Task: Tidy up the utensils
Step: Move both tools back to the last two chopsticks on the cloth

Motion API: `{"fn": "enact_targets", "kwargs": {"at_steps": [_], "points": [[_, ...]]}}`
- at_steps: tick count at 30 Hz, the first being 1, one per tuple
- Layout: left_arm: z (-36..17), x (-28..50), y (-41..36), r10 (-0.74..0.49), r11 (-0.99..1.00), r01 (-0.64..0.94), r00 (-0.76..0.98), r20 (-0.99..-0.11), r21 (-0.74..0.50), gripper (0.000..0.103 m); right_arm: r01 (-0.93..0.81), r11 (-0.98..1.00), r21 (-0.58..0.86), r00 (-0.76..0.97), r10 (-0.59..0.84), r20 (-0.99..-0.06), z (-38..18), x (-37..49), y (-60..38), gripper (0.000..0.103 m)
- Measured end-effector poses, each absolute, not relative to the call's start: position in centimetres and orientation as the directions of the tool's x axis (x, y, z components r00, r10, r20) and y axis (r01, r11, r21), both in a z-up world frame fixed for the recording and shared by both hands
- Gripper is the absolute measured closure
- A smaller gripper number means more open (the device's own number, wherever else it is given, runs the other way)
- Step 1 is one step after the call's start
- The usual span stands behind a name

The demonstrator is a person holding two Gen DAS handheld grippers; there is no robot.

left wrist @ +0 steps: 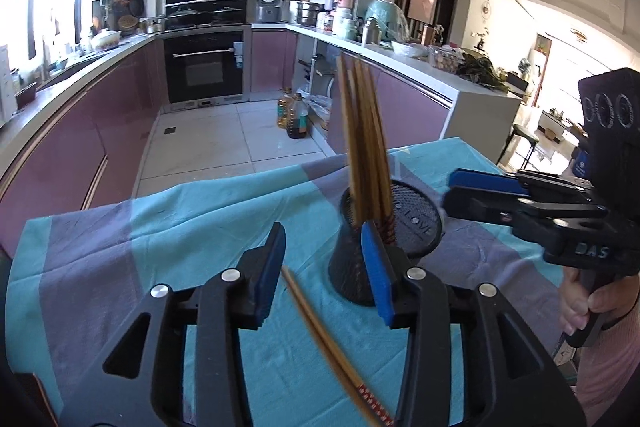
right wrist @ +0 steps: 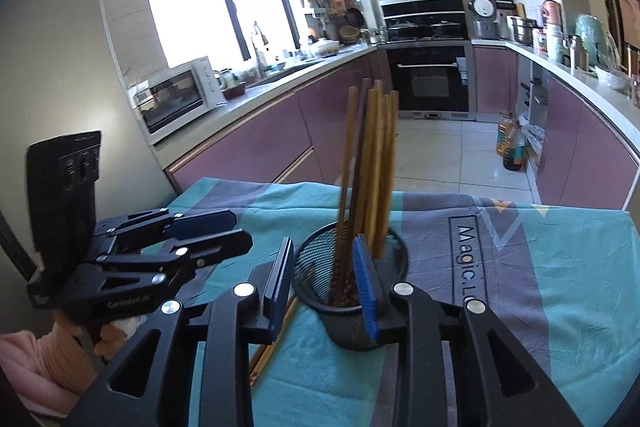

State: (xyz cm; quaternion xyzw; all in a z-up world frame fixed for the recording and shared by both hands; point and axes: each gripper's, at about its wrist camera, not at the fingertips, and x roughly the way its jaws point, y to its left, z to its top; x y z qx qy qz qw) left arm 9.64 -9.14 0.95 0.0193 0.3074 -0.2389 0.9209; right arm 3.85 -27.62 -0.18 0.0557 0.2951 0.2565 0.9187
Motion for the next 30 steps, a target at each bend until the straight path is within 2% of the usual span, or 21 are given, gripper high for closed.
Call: {"fn": "enact_targets", "kwargs": {"at_steps": [6,14,30], "points": [[-0.8,7.5,-5.8,-0.372,0.914,0.394,0.72,-0.586,-0.097,0.056,-0.496,0.831,0.25,0.63,0.543,-0.555,-2.1,2.0,-25.1,0.069],[-4.5,5.6,-4.0,-0.306,0.938,0.338,0.695,-0.651,-0.08,0.056,-0.49,0.823,0.286,0.528,0.542,-0.654,-7.0,2.3,-22.1,0.068],[-6.9,4.8,-4.9,-0.289,0.942,0.324,0.663,-0.69,-0.084,0.056,-0.465,0.841,0.275,0.498,0.506,-0.705,-9.6,1.9,-20.3,0.068]]}}
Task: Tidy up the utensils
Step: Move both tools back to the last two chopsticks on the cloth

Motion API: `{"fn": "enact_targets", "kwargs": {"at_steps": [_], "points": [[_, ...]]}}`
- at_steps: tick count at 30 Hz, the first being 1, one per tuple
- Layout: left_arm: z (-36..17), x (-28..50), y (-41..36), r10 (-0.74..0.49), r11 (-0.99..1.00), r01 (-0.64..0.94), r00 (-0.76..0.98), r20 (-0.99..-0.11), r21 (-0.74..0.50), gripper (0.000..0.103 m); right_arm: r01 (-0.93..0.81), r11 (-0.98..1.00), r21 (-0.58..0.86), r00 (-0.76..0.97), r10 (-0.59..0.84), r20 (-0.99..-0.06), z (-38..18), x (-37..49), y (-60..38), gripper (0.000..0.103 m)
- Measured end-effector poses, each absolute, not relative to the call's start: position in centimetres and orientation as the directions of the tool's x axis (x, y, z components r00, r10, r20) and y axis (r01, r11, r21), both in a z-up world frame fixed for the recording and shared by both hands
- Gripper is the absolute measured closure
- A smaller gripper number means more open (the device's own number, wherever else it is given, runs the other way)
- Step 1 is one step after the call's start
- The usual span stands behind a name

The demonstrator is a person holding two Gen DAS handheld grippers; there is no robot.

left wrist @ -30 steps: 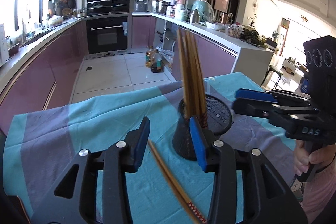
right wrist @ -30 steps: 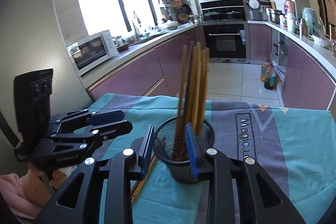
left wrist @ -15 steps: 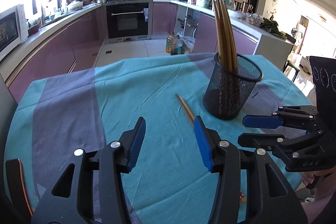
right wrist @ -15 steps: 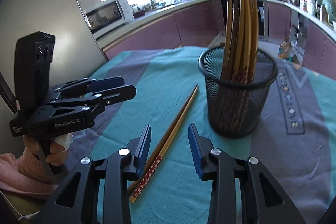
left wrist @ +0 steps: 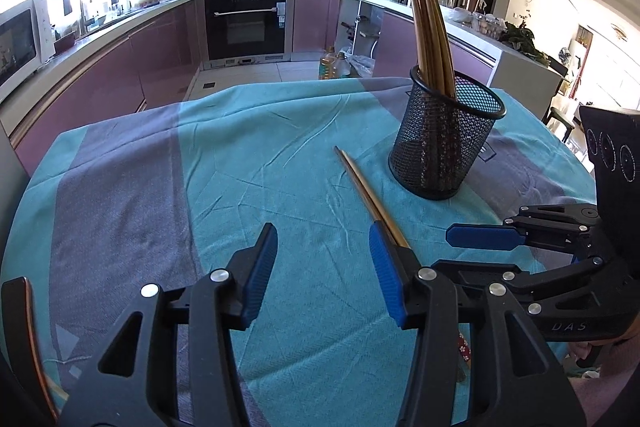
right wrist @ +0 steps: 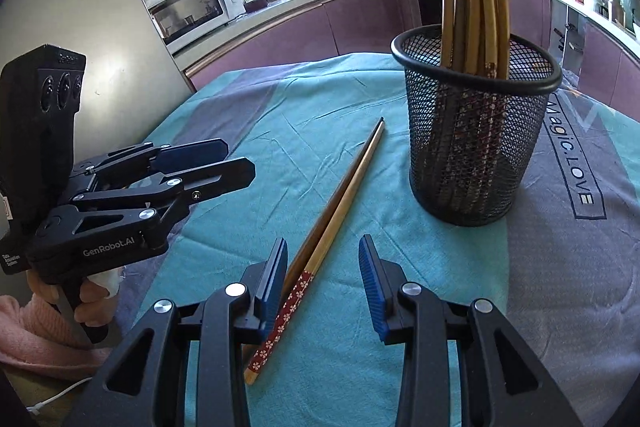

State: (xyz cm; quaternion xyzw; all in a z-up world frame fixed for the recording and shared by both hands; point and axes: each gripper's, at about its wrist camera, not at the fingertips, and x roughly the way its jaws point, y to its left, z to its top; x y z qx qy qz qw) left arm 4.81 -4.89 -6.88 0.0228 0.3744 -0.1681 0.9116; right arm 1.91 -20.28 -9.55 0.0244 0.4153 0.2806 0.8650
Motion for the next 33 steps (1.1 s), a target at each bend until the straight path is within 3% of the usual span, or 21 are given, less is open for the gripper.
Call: {"fn": "enact_targets", "kwargs": {"at_steps": [16,33], "points": [[-8.5,4.7,-4.8,-0.297,0.941,0.322,0.634,-0.714,-0.104,0.055,-0.438,0.88,0.185,0.524,0.417,-0.742,-10.7,1.9,-17.8,0.071],[-9.8,5.0,-8.2,-0.344,0.902,0.42,0.559,-0.754,-0.099,0.055,-0.393,0.89,0.231,0.519,0.422,-0.743,-10.8,2.4,-19.1,0.074]]}}
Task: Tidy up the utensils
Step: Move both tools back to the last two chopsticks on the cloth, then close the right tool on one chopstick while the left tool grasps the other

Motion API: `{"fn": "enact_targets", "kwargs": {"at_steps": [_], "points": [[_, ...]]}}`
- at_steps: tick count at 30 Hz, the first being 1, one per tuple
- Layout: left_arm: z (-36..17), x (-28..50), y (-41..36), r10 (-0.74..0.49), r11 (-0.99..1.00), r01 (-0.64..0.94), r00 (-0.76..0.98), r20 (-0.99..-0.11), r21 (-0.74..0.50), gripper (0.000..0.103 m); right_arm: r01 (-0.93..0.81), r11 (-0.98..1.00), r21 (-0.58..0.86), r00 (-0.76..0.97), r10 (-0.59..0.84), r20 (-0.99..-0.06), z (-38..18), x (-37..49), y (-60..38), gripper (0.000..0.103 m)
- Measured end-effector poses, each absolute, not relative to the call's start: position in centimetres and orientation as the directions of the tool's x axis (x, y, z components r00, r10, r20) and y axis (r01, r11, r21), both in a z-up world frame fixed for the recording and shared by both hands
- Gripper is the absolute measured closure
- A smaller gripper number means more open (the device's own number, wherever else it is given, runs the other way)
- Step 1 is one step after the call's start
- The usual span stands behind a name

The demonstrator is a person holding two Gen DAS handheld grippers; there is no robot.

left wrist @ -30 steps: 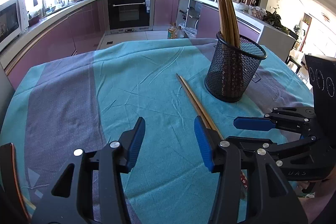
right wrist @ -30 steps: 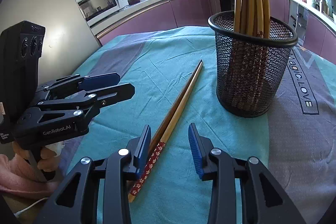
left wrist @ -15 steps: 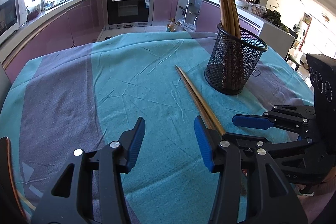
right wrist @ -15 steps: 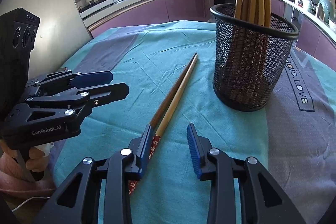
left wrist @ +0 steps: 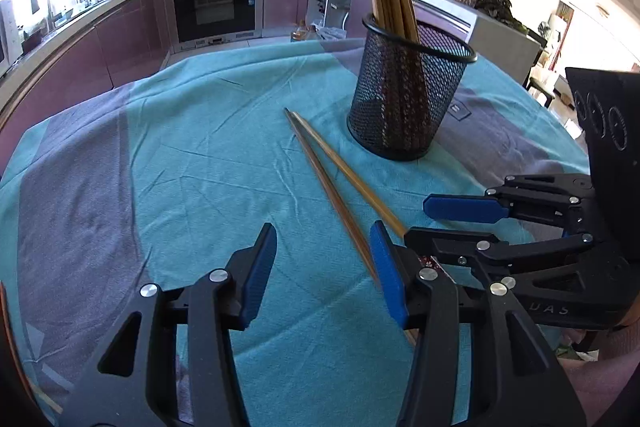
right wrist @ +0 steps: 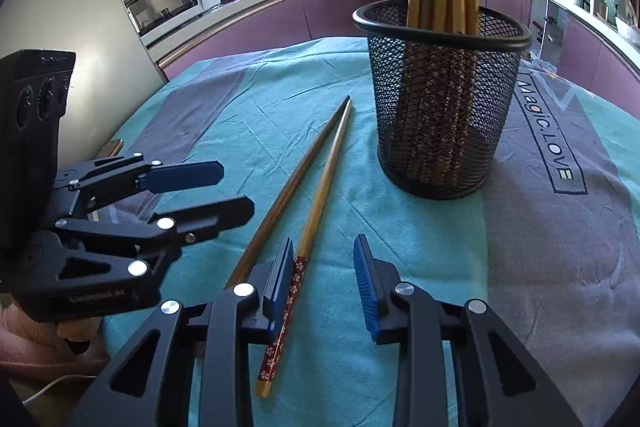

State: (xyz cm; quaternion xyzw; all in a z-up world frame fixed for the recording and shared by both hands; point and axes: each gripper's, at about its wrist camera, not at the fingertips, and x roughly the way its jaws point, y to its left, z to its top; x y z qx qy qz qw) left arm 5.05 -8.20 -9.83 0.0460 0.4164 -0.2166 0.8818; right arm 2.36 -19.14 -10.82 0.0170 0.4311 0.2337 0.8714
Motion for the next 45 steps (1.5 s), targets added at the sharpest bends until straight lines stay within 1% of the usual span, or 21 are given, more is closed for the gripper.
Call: {"fn": "enact_targets", "kwargs": {"at_steps": [6,9,10,15,20,21,23,26,29,31,33,34,36,45], "points": [[-10.5,5.3,-9.1,-0.356,0.893,0.436,0.532,-0.768,-0.112,0.057,-0.387,0.888,0.246,0.517,0.431,-0.74,-10.9,2.4,-19.9,0.074],[-10.9,5.6,-9.4,-0.348,0.894,0.435,0.525,-0.776,-0.107,0.061,-0.388,0.886,0.252,0.514,0.436,-0.739,-11.0,2.4,-20.1,0.074],[-11.1,5.7,-9.5,-0.344,0.895,0.433,0.519,-0.782,-0.106,0.064,-0.389,0.886,0.251,0.514,0.435,-0.739,-11.0,2.5,-20.1,0.074],[-11.3,5.8,-9.4,-0.342,0.897,0.428,0.514,-0.787,-0.111,0.067,-0.393,0.886,0.246,0.515,0.434,-0.739,-10.9,2.5,-20.0,0.074],[-11.3,5.6,-8.9,-0.351,0.899,0.419,0.513,-0.783,-0.128,0.076,-0.405,0.883,0.237,0.513,0.435,-0.74,-10.8,3.2,-19.1,0.074],[-11.3,5.6,-8.8,-0.35,0.901,0.415,0.515,-0.783,-0.129,0.076,-0.411,0.882,0.23,0.514,0.432,-0.741,-10.8,3.4,-18.8,0.074],[-11.3,5.4,-8.8,-0.344,0.903,0.411,0.52,-0.782,-0.124,0.077,-0.418,0.881,0.223,0.513,0.431,-0.742,-10.8,3.9,-18.4,0.074],[-11.3,5.2,-8.6,-0.337,0.907,0.404,0.523,-0.783,-0.121,0.081,-0.422,0.881,0.213,0.51,0.425,-0.748,-10.9,4.8,-17.8,0.078],[-11.3,5.1,-8.4,-0.338,0.909,0.398,0.524,-0.782,-0.126,0.081,-0.417,0.884,0.211,0.514,0.42,-0.748,-10.9,5.1,-17.6,0.082],[-11.4,5.0,-8.4,-0.338,0.909,0.396,0.524,-0.782,-0.128,0.081,-0.409,0.887,0.217,0.513,0.419,-0.749,-11.0,5.2,-17.9,0.087],[-11.4,5.1,-8.3,-0.338,0.91,0.394,0.523,-0.783,-0.13,0.08,-0.4,0.888,0.226,0.51,0.421,-0.75,-11.0,5.1,-18.3,0.089],[-11.4,5.3,-8.3,-0.335,0.911,0.392,0.523,-0.784,-0.128,0.077,-0.396,0.889,0.231,0.508,0.422,-0.751,-10.9,5.1,-18.5,0.089],[-11.5,5.6,-8.3,-0.332,0.912,0.39,0.522,-0.786,-0.126,0.075,-0.392,0.89,0.232,0.508,0.419,-0.752,-10.9,5.1,-18.7,0.089],[-11.7,8.1,-8.7,-0.305,0.921,0.374,0.526,-0.794,-0.106,0.075,-0.391,0.891,0.23,0.507,0.418,-0.754,-10.9,5.5,-18.6,0.089]]}}
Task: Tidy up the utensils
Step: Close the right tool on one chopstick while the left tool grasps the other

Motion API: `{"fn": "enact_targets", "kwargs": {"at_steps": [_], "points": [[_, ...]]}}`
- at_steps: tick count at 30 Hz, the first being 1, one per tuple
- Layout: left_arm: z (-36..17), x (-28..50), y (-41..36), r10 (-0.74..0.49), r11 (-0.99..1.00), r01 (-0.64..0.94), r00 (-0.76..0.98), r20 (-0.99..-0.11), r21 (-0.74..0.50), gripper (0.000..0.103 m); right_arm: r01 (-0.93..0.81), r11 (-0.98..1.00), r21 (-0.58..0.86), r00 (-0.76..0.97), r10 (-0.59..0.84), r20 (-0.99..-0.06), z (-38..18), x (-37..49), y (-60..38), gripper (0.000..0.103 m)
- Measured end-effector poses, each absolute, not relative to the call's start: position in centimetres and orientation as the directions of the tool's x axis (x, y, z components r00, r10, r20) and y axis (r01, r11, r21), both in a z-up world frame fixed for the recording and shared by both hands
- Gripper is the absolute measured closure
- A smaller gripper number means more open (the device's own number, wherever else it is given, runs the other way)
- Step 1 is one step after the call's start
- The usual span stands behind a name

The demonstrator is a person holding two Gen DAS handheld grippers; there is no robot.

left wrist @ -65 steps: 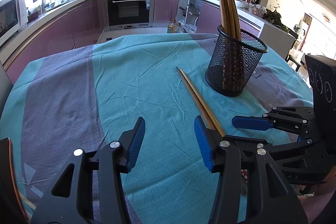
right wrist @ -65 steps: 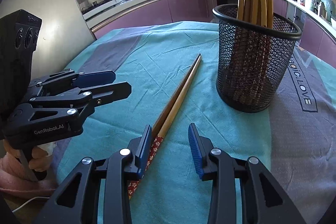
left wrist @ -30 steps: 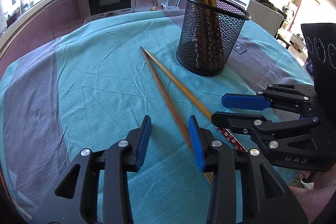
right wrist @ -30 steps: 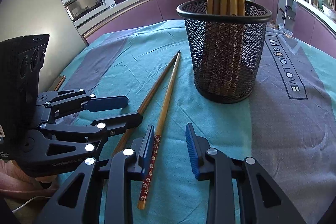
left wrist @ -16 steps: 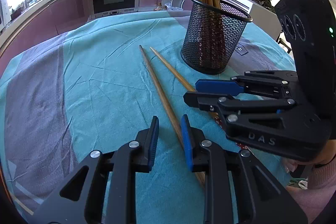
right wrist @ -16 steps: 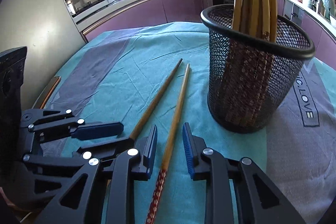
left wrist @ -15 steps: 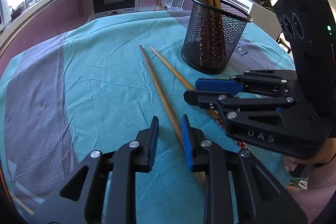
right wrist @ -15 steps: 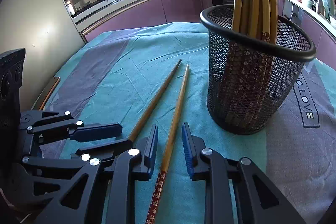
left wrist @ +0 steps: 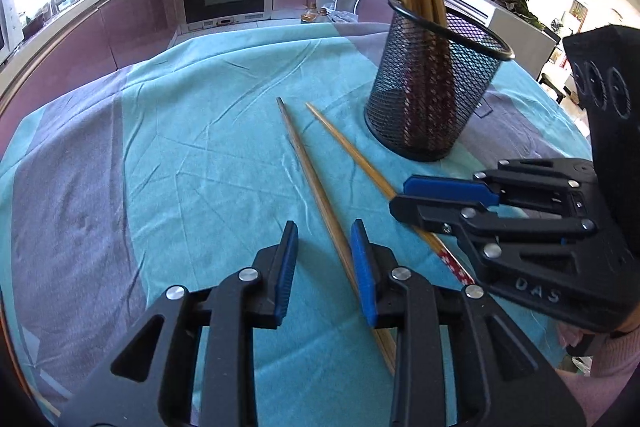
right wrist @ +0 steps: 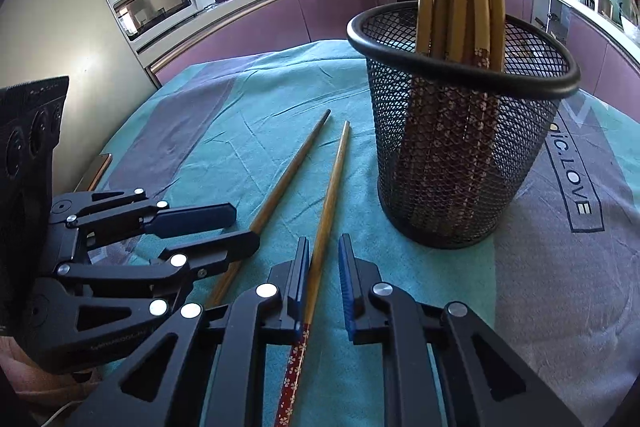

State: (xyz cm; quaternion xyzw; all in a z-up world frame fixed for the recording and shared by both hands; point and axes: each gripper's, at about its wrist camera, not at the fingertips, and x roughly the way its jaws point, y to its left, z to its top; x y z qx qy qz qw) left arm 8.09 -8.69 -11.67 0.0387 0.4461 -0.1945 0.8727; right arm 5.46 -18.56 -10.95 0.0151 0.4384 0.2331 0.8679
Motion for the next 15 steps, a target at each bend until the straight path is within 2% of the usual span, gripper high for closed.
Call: {"fn": "enact_targets", "kwargs": {"at_steps": [15], "points": [[-11.7,9.8,-8.7,-0.292,0.925,0.367,0.527,-0.798,-0.096,0.08,-0.385,0.896,0.222,0.515,0.408,-0.754,-10.9,6.6,-18.0,0.09]]}}
